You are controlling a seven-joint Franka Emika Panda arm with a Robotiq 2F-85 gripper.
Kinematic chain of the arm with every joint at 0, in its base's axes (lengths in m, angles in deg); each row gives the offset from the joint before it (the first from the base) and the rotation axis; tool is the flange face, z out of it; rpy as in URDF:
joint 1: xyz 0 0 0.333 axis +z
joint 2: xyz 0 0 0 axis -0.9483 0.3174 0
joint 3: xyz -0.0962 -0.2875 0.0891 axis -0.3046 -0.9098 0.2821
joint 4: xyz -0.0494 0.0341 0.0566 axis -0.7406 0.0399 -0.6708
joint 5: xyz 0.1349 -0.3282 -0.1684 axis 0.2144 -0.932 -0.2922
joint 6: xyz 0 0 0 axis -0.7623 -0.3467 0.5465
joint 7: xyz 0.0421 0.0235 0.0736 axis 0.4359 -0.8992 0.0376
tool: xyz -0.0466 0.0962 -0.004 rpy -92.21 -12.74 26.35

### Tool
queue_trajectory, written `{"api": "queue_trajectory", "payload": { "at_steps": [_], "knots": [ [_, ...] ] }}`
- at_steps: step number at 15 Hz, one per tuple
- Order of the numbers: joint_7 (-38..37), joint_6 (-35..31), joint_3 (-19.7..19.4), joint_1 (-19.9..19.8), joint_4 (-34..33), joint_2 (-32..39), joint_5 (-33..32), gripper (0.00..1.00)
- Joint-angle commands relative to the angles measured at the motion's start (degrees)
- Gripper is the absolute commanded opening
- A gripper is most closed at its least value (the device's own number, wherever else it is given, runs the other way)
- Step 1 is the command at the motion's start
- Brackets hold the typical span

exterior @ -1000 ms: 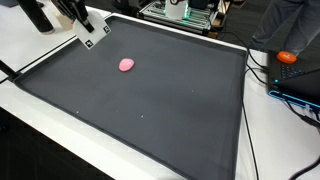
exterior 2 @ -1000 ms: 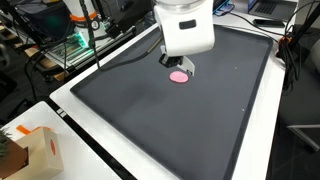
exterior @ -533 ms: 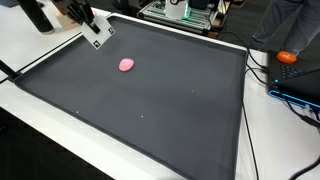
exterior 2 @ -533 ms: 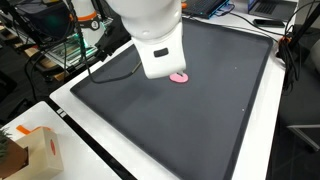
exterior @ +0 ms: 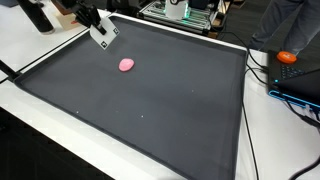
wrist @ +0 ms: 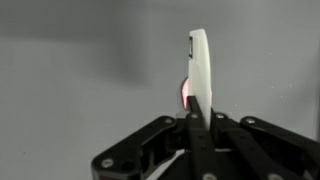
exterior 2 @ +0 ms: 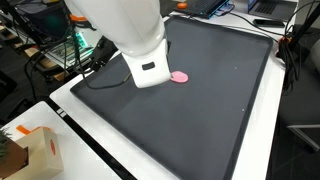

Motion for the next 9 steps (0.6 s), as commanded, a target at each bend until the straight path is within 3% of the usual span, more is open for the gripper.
{"api": "queue_trajectory", "payload": {
  "at_steps": [1,9],
  "knots": [
    [2.2,-1.9,-0.6,0.1,4.0,-2.3,0.2,0.01],
    [3.8,-5.7,-0.8,3.2,6.7,-5.5,-6.2,0.01]
  ]
}}
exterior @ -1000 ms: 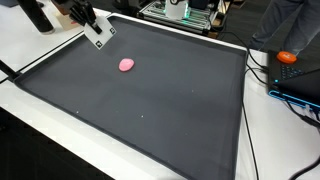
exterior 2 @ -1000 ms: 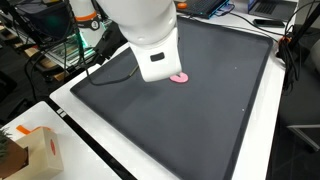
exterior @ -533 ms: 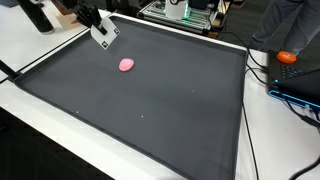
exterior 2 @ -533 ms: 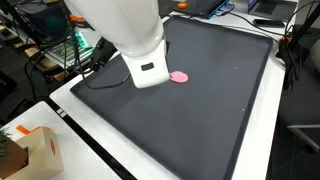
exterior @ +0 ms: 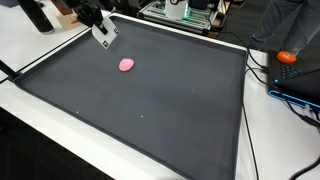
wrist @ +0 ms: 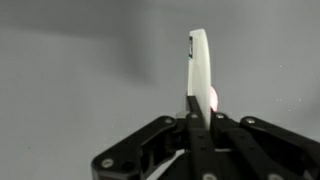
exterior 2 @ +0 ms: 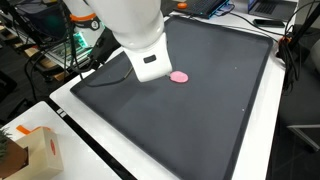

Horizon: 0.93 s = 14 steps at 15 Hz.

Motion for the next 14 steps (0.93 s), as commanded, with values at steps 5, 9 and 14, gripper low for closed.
{"api": "queue_trajectory", "payload": {
  "at_steps": [5,9,14],
  "knots": [
    [4.7,-5.0,0.6,5.8,4.9,-6.7,-10.8,0.01],
    [11.1,-5.0,2.4,8.4,5.4,-9.2,-13.2,0.01],
    [21.8,-4.3,4.4,11.1,5.9,-12.0,-13.1,0.01]
  ]
}}
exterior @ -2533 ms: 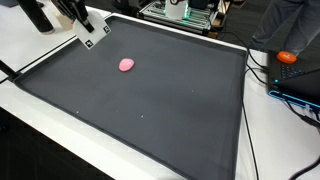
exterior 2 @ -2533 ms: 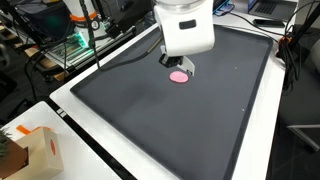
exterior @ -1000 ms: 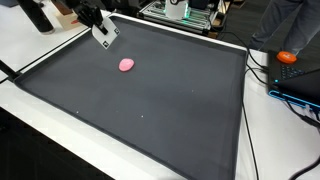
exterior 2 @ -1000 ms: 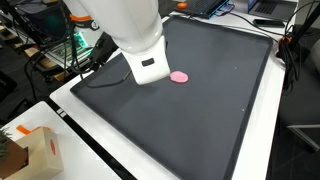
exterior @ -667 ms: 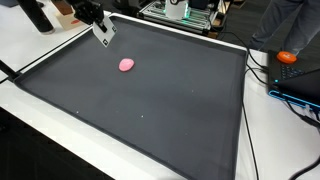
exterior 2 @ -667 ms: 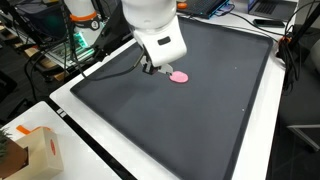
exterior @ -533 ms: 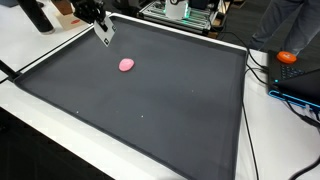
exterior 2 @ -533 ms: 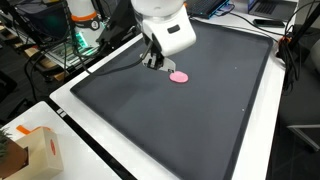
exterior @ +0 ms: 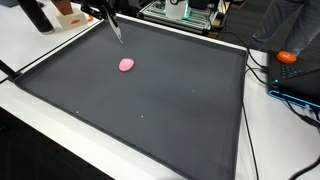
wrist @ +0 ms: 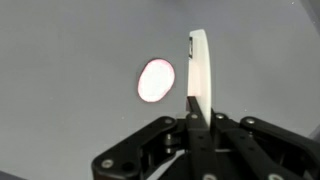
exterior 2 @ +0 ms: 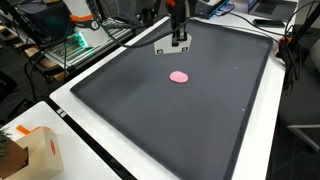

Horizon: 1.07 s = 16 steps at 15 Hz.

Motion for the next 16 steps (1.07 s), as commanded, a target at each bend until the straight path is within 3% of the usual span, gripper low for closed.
{"api": "queue_trajectory", "payload": {
  "at_steps": [1,8,10,16],
  "knots": [
    [7.9,-0.9,1.3,1.7,2.8,-3.6,-1.1,0.01],
    [18.8,-1.0,3.0,6.0,3.3,-7.7,-2.8,0.01],
    [16.8,0.2,2.5,6.3,0.4,-5.5,-1.8,0.04],
    [16.8,0.2,2.7,7.5,1.4,-7.5,-2.8,0.04]
  ]
}}
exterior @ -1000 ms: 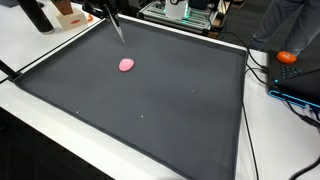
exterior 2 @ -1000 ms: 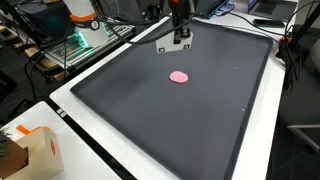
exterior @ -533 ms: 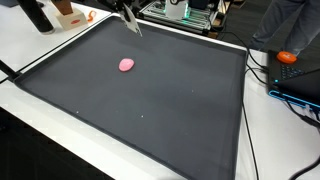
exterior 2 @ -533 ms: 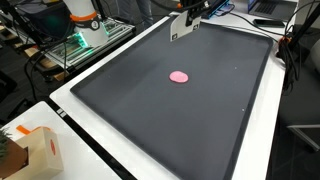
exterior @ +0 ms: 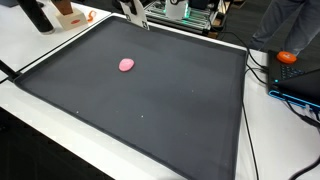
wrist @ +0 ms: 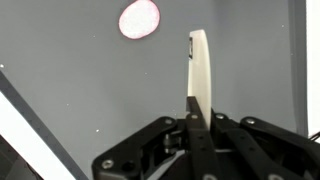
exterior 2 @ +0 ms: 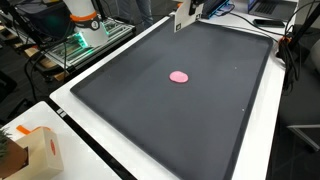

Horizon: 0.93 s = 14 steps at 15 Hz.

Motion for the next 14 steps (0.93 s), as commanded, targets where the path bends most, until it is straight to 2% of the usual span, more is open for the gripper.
{"api": "queue_trajectory", "payload": {
  "at_steps": [1,3,6,14],
  "knots": [
    [0.0,0.2,-0.5,0.5,-0.1,0.0,0.1,0.04],
    [0.0,0.2,-0.5,0.5,-0.1,0.0,0.1,0.01],
    [0.2,-2.0,-1.8,-0.8,-1.7,4.3,0.4,0.01],
    [1.3,-10.3,-3.0,-4.0,0.5,11.5,0.8,0.01]
  ]
}}
